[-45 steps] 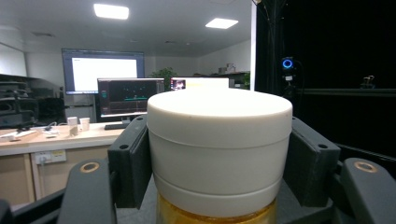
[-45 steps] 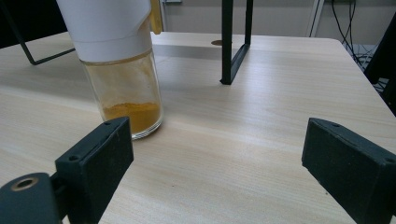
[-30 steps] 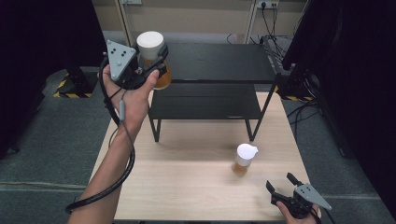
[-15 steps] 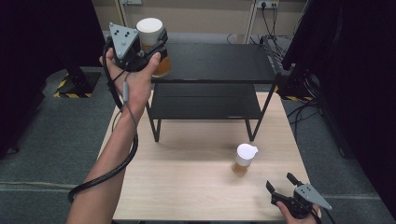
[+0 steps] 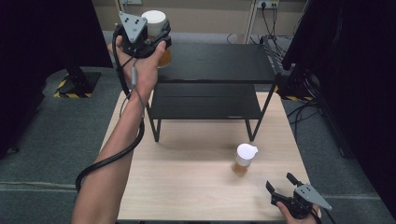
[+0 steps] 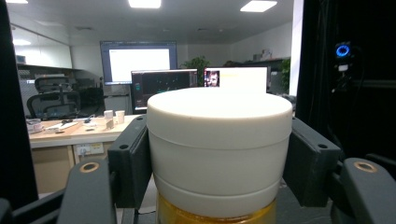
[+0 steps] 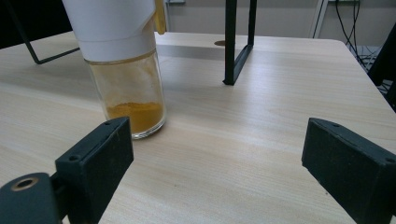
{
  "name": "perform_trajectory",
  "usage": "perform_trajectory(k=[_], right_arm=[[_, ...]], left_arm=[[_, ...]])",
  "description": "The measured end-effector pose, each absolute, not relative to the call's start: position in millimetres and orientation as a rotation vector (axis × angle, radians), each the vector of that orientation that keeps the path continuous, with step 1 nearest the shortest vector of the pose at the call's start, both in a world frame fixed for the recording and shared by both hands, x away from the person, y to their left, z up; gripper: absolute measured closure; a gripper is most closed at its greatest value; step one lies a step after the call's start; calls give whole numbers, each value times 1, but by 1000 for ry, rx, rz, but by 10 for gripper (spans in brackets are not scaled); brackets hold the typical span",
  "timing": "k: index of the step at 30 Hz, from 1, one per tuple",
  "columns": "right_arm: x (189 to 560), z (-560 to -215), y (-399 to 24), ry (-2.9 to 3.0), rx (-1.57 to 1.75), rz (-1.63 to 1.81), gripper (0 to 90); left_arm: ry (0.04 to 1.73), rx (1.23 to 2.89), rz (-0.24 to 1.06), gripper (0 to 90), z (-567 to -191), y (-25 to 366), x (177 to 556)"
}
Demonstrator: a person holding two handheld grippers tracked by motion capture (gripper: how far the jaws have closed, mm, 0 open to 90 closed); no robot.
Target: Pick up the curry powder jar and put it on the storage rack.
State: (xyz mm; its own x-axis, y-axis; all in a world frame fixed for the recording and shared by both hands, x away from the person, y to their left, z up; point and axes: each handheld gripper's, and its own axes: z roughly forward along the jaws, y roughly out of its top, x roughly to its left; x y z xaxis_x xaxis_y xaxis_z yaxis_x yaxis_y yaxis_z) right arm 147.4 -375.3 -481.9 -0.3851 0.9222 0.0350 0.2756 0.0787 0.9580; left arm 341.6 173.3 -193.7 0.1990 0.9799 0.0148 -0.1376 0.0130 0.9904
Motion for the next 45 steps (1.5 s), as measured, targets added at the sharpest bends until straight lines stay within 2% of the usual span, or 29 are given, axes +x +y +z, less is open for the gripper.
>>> perform_trajectory(k=[18,45], right_arm=[[148,-482,-375,1743,1182,1327,91],[147,-482,-375,1747,1177,1324,91]], left_arm=[[1014,1213,1127,337,-197,177,368],[1046,1229,1116,337,-200,178,380]])
